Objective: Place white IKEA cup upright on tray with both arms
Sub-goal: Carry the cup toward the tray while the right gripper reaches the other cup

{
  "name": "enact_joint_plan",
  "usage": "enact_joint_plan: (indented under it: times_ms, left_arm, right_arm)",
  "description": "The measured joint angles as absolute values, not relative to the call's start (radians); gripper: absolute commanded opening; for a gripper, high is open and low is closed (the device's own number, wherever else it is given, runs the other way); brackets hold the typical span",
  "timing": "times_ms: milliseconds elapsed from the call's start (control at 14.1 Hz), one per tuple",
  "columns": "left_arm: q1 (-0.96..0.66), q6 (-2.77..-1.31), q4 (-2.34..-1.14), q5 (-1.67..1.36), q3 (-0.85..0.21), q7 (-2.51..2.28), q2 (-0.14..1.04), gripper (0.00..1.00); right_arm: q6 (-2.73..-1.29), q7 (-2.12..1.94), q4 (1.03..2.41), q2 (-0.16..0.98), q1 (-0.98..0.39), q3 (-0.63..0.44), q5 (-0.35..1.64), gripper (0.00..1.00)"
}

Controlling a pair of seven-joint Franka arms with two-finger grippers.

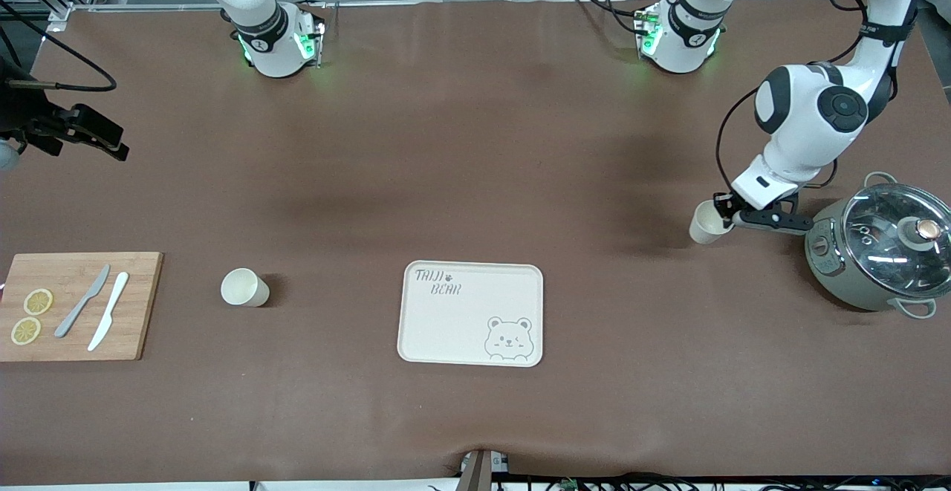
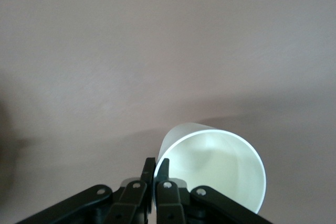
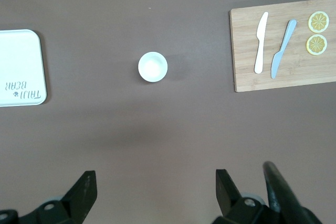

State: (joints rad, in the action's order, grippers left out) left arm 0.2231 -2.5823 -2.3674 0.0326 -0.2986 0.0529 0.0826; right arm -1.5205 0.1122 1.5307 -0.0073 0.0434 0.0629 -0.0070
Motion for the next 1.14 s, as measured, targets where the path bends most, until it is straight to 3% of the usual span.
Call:
enact_joint_plan:
  times_ms: [426,781,1135]
  left_arm:
    - [0.221,-2.347,-2.164,0.031,-0.448,-0.151,0.074,0.0]
    - [0.209,-2.288,-2.058,0.028,-0.509,-0.243,0.124,0.0]
    - [0.113,-2.185,-1.867,0.029,-0.516,-0.356,0.268,0.0]
  right_arm:
    - [-1.541,0.112,1.552,-0.007,0.043,0.063,-0.007,1.0]
    - [-1.745,0.112,1.705,0.001,0.041,0.063,-0.007,1.0]
    - [-1.903,0.112,1.818,0.025,0.041,0.062,-0.024,1.0]
